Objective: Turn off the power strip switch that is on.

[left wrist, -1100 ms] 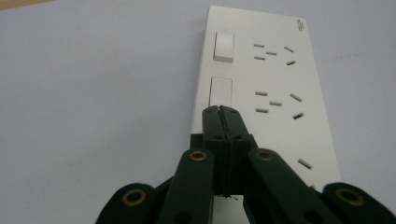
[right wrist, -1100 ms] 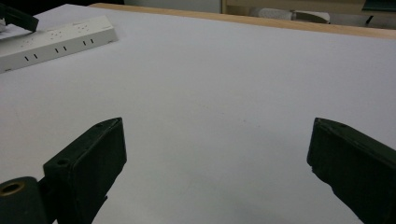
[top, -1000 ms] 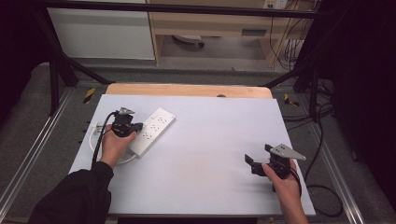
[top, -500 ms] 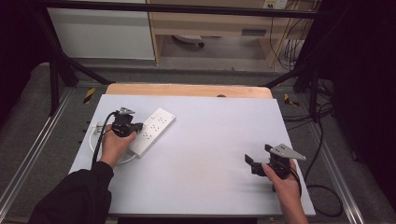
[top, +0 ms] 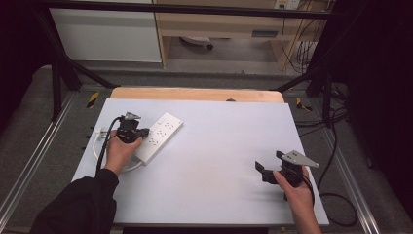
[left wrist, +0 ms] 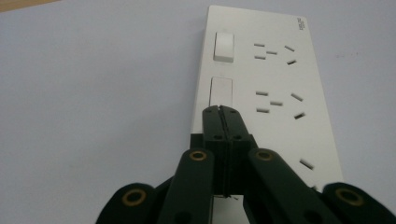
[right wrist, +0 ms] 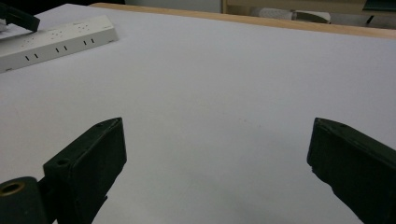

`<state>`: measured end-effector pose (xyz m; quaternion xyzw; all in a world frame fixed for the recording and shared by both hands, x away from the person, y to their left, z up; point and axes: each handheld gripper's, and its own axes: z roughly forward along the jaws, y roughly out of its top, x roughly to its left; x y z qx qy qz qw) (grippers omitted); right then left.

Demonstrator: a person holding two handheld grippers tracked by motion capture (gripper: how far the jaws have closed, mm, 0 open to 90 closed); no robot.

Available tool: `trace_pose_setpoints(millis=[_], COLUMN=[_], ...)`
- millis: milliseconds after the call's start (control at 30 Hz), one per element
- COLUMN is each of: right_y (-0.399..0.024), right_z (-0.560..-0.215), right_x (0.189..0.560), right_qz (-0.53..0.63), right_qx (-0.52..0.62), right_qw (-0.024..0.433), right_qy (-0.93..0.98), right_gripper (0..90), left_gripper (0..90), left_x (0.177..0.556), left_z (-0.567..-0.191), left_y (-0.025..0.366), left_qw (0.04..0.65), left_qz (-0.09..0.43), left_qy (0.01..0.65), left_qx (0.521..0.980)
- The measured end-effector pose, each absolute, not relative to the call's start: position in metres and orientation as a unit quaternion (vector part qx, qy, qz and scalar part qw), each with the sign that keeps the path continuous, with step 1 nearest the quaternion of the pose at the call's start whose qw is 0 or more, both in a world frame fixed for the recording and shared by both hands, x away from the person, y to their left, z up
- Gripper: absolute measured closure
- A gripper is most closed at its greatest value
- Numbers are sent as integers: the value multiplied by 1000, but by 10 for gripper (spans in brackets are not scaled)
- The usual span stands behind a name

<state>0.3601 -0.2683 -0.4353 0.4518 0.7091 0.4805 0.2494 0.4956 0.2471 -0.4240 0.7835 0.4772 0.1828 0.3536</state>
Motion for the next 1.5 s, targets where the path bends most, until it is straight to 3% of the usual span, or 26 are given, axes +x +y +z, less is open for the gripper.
trace_pose_setpoints(millis=[1500], right_y=[-270], right_z=[-435], right_x=[360], right_qz=[482], right_qx=[453], right_qw=[250], right_qy=[707], right_gripper=[50], left_gripper=[900], left_x=[496], left_z=[-421], left_y=[243], left_qw=[391], left_qz=[189], left_qy=[476], left_qx=[765])
